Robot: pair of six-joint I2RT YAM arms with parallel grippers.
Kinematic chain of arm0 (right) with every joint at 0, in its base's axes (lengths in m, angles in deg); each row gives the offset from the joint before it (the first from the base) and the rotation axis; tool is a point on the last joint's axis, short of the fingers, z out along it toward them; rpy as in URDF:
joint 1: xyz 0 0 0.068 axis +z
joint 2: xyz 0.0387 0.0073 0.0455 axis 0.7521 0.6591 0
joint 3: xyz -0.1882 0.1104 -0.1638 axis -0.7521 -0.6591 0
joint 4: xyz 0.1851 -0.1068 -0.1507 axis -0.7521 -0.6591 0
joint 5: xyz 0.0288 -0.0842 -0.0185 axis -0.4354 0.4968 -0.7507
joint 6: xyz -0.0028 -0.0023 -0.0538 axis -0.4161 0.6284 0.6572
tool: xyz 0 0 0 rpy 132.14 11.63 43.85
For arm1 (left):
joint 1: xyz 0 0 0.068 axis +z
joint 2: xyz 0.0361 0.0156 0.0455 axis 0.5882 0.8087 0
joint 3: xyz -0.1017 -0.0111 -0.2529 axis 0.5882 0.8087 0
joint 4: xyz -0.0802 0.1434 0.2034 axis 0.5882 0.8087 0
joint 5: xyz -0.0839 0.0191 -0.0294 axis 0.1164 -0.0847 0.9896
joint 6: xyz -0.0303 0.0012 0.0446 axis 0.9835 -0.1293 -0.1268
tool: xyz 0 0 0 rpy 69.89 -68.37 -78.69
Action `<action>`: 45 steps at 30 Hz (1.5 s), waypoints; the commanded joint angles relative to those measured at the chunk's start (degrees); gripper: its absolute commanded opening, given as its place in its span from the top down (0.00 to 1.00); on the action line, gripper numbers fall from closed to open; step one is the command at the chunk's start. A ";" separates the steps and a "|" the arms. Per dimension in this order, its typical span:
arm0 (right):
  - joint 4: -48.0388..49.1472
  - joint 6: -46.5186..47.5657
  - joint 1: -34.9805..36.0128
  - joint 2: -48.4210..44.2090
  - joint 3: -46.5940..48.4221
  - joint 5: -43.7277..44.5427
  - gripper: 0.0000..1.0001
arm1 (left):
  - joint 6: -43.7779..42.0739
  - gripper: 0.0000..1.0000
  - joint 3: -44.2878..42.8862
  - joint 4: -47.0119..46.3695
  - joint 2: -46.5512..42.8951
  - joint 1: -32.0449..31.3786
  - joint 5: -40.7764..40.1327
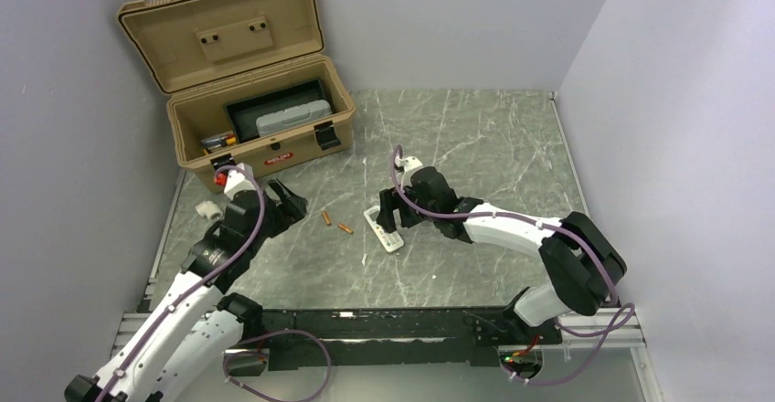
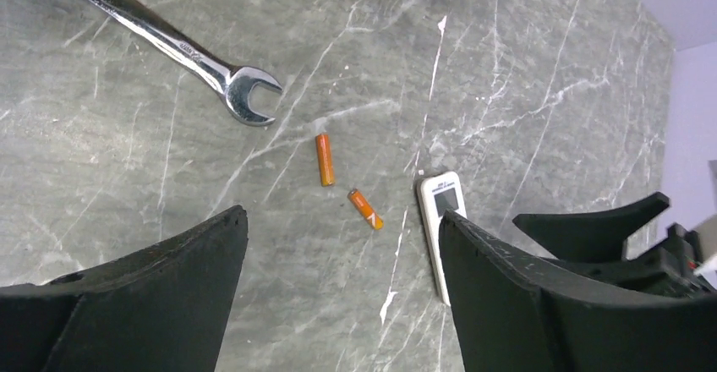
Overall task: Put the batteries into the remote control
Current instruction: Move the battery to the center of the board, then pick up the remote control from the center of the board.
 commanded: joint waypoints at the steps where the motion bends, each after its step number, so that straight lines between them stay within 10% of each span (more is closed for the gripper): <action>1: 1.72 -2.15 -0.07 1.61 -2.20 -0.44 0.19 | -0.75 0.13 2.43 1.35 -4.58 -0.19 2.02; 15: 2.41 -3.13 4.50 9.14 -2.81 0.30 0.28 | -1.13 0.13 4.78 6.37 -10.72 -0.19 4.94; 33: -2.30 -8.10 11.87 11.68 -3.56 11.39 0.71 | -1.08 0.14 7.50 15.43 -24.10 -0.21 3.81; 45: -7.37 -11.20 16.76 9.05 -3.71 17.03 0.68 | -2.88 0.13 9.95 11.70 -24.96 -0.43 8.36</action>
